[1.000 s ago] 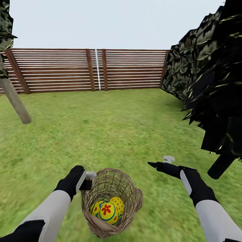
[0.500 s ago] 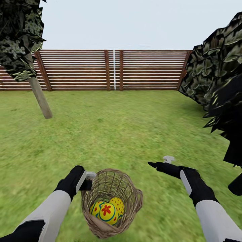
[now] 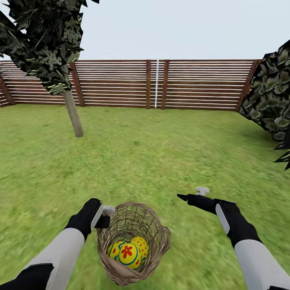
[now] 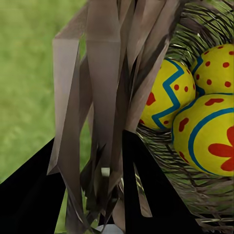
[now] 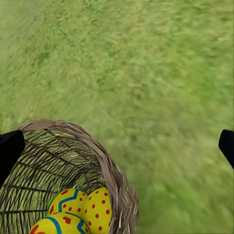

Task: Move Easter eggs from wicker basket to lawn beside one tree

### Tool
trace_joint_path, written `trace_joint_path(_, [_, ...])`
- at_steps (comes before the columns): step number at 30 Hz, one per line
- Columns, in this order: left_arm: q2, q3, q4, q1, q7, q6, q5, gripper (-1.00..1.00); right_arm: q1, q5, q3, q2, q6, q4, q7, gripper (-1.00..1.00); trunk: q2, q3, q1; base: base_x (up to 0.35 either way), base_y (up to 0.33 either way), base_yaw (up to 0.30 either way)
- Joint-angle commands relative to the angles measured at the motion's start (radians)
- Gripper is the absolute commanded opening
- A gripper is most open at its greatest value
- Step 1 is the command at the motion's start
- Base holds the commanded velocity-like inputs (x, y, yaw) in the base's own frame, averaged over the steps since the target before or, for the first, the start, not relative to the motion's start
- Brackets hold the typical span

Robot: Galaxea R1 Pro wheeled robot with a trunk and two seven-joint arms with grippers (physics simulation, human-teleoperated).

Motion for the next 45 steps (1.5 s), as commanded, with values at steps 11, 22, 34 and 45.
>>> trace_joint_path(11, [-0.001, 0.01, -0.001, -0.001, -0.003, 0.003, 0.0, -1.0, 0.0, -0.01, -0.001, 0.001, 0.009, -0.001, 0.0, 1.0, 0.0, -0.001, 0.0, 0.0, 0.0, 0.273])
trace_joint_path(22, [0.002, 0.014, 0.001, -0.001, -0.003, 0.003, 0.001, -1.0, 0.0, -0.01, -0.001, 0.0, 0.007, 0.0, -0.002, 1.0, 0.0, -0.001, 0.0, 0.0, 0.0, 0.233])
trace_joint_path(34, [0.003, 0.02, -0.001, -0.001, -0.003, 0.003, 0.003, -1.0, 0.0, -0.01, -0.001, 0.0, 0.007, 0.0, -0.002, 1.0, 0.0, -0.001, 0.0, 0.0, 0.0, 0.185])
trace_joint_path(45, [0.003, 0.055, 0.001, -0.001, -0.003, 0.003, 0.003, -1.0, 0.0, -0.01, -0.004, 0.0, 0.007, 0.0, -0.002, 1.0, 0.0, -0.001, 0.0, 0.0, 0.0, 0.136])
